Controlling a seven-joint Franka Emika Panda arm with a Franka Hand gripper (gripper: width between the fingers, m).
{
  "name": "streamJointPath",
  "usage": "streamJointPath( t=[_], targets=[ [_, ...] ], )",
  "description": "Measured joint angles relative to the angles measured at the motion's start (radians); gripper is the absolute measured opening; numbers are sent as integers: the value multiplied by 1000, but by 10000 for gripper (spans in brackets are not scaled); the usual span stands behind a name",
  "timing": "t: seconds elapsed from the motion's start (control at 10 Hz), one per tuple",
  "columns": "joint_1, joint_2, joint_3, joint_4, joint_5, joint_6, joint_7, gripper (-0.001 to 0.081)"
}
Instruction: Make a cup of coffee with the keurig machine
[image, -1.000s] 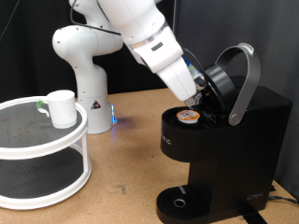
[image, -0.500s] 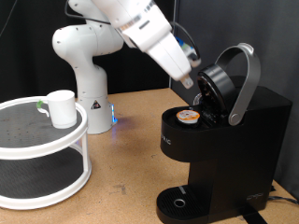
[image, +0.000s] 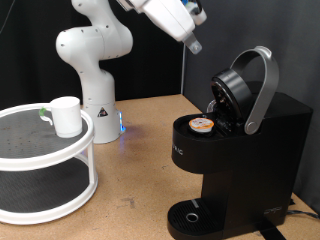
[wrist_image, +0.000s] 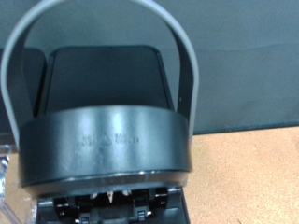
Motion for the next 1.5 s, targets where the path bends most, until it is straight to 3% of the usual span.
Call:
streamJointPath(
  t=[0.3,0.5,0.8,1.0,1.5],
  targets=[
    [0,1,-5,12,-6,-28,9,800],
    [12,25,10,54,3,-51,30,800],
    [46,50,58,94,92,21,32,800],
    [60,62,89,109,96,61,59,800],
    [70,66,105,119,111,47,56,800]
  ],
)
